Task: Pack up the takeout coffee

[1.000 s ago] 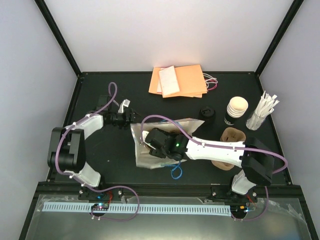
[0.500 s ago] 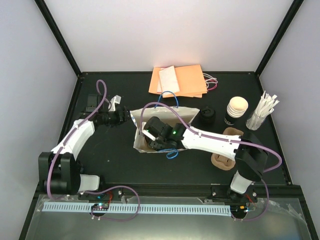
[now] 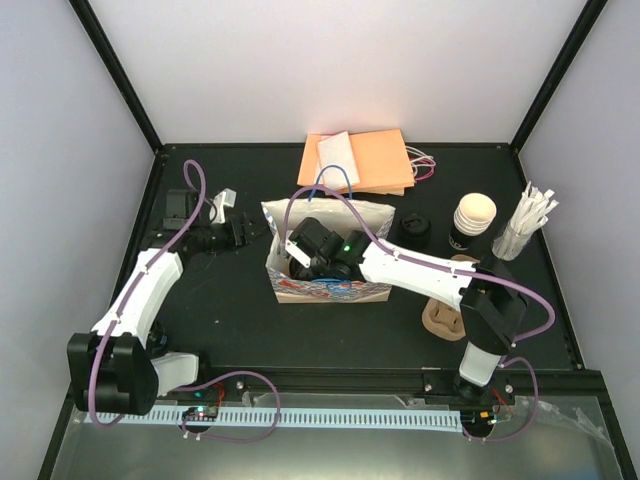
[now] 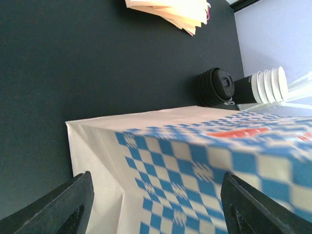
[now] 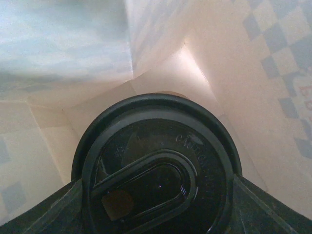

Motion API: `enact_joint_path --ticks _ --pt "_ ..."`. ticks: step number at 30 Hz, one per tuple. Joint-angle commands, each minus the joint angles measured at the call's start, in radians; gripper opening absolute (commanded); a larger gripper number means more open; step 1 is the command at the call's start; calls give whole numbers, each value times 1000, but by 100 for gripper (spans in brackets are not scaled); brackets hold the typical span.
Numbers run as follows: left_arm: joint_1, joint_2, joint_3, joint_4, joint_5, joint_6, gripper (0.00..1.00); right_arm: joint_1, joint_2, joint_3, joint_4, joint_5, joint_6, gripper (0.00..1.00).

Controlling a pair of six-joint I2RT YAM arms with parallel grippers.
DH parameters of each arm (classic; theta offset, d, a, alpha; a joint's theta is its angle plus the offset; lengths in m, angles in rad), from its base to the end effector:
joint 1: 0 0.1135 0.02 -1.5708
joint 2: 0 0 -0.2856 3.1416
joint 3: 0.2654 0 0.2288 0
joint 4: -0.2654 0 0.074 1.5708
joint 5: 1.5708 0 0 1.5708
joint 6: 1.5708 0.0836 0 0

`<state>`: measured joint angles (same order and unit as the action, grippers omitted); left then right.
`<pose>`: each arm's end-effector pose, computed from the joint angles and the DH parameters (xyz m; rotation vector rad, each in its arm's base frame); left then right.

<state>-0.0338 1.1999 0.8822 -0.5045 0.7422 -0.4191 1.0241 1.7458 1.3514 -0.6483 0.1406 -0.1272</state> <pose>0.2352 -0.0645 0.2684 -0.0975 2.3794 -1.1003 0.2053 0.3148 0.2299 -1.3754 2.2105 0.1399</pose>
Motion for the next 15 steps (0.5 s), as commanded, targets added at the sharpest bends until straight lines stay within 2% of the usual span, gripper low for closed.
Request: enact_joint_path --ticks 1,15 --pt "5 -47 19 -22 -8 20 74 -19 119 -59 -157 -62 21 52" --pt "4 -144 8 -63 -27 27 74 -59 175 -34 -181 -123 17 52"
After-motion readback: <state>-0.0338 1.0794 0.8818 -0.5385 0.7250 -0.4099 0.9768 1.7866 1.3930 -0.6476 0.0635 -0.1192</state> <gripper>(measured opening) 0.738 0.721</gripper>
